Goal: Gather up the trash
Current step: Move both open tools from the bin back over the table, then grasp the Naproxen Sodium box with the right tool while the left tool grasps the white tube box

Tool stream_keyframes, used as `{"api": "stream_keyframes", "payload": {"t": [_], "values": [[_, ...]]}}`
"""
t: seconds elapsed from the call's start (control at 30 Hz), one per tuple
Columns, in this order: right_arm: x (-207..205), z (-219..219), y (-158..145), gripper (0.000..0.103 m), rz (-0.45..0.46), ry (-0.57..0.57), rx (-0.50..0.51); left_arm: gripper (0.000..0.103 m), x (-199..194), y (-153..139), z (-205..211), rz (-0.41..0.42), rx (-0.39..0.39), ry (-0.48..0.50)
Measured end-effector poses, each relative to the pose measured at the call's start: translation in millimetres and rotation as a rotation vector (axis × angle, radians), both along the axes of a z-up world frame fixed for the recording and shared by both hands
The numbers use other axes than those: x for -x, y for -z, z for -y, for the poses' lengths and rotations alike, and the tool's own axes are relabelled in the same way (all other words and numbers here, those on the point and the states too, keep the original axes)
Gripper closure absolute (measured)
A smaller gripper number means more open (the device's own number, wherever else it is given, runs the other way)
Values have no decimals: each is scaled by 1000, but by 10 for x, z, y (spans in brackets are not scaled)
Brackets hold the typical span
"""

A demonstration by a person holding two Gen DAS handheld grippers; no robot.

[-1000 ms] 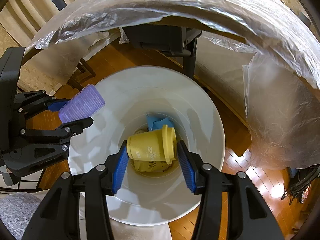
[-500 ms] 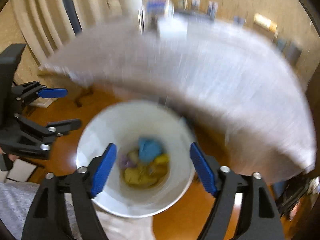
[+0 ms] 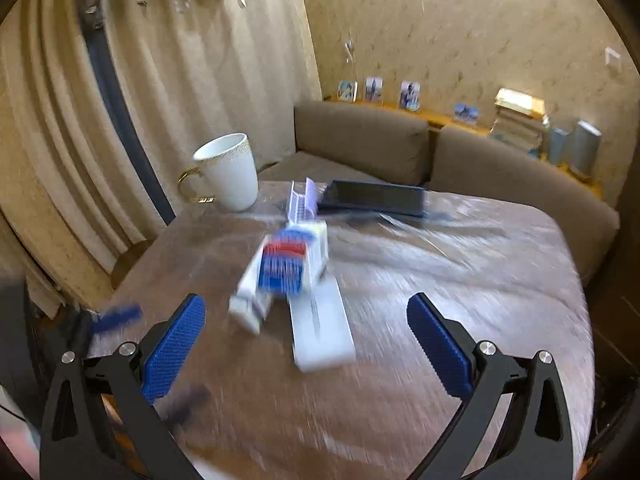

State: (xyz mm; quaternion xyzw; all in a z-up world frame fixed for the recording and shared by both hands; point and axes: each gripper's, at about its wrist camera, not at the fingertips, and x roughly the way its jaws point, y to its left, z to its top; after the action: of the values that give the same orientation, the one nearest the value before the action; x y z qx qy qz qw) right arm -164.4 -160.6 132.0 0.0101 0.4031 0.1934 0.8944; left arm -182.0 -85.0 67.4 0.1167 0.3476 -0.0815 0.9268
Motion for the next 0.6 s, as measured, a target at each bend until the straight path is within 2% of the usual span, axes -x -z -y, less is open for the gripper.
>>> {"api": "stream_keyframes", "payload": {"t": [0.1,0.23,0.27,0.4,0.43,0.5,0.6], "values": [[-497,-217,143,4,-92,9,-9,1,-210,42,88,-1,-37,-14],[-883,-488,392,6,-171,9,20,4,-431,84,111,-12,-14,-18],[-981,-527,446,10,-197,11,16,6,-471,93,115,-15,-7,-17],[-1225,-604,674,27,-322,24,-49,27,-668,159,125,-50,5,-22],[-1262,-594,751,28,-346,34,-55,31,-707,175,117,-60,15,-21],[-1312,-600,831,33,-366,41,-53,45,-788,212,97,-83,38,-21],[-1366,-583,911,34,-385,58,-53,57,-864,267,49,-111,65,-31]]}}
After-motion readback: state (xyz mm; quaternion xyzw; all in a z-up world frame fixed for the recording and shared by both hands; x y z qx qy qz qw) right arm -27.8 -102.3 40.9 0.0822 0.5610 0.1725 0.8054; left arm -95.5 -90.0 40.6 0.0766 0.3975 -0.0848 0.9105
